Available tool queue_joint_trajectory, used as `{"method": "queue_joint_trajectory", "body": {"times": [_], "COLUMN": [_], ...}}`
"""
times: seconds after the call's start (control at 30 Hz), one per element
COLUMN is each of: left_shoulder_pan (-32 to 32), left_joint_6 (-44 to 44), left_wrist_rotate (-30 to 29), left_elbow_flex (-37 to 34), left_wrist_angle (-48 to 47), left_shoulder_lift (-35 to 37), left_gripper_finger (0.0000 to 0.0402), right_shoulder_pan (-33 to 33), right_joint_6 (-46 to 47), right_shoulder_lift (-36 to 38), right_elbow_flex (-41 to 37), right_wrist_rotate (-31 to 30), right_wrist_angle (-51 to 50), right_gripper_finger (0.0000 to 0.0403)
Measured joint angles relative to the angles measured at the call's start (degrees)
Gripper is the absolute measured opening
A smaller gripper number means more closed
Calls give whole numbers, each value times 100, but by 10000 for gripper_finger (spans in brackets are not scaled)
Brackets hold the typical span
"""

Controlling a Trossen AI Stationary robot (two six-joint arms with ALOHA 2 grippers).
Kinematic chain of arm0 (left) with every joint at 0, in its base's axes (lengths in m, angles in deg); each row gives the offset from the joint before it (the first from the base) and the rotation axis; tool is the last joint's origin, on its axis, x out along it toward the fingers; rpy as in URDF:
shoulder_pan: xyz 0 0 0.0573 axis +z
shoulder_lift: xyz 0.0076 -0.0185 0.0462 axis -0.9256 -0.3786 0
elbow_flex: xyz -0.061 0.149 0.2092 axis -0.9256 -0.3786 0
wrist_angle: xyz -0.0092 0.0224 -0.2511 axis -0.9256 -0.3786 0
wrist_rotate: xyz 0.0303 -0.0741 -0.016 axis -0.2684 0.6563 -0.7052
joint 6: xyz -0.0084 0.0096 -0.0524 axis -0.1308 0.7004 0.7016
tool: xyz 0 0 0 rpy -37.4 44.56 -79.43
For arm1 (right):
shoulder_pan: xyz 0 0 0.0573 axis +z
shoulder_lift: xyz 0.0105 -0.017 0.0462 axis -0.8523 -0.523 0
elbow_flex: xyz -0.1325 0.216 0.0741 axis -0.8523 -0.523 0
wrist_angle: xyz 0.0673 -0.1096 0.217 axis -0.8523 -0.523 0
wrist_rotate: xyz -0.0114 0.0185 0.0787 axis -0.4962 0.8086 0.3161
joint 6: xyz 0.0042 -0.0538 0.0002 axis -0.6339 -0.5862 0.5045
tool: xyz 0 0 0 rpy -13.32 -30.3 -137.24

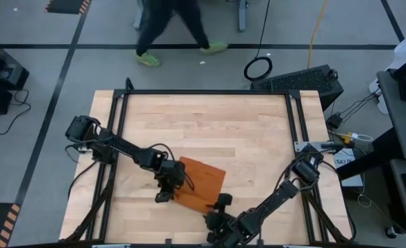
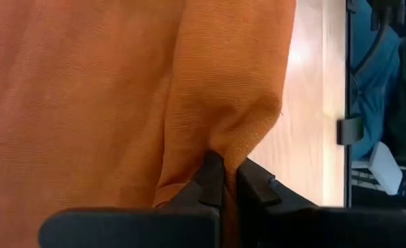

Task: Roll towel into tight, uniform cylinder
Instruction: Roll the brown towel

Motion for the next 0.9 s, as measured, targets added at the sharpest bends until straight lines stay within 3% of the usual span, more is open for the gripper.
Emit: {"method": "queue_joint_trajectory", "body": {"times": [0.1, 0.4, 0.5, 0.7, 0.9], "left_shoulder_pan": [-4, -23, -68, -329, -399], "left_joint_6": [-13, -62, -160, -461, -439], "left_wrist_rotate": [10, 2, -334, -909, -1012], "left_elbow_flex": [0, 0, 0, 4, 4], "left_wrist_angle": [1, 38, 82, 117, -59], "left_shoulder_lift": [2, 7, 11, 13, 208], "left_gripper_finger": [13, 24, 39, 101, 178], "right_shoulder_pan": [-101, -529, -622, -781, -820], "right_joint_6": [106, 718, 754, 898, 903], "right_shoulder_lift": [-9, -49, -53, -41, -42], "right_elbow_flex": [0, 3, 13, 22, 22], "right_wrist_rotate": [92, 1319, 1549, 2173, 2513], "right_wrist_angle": [-60, -465, -456, -455, -451], "right_gripper_finger": [178, 129, 122, 89, 38]}}
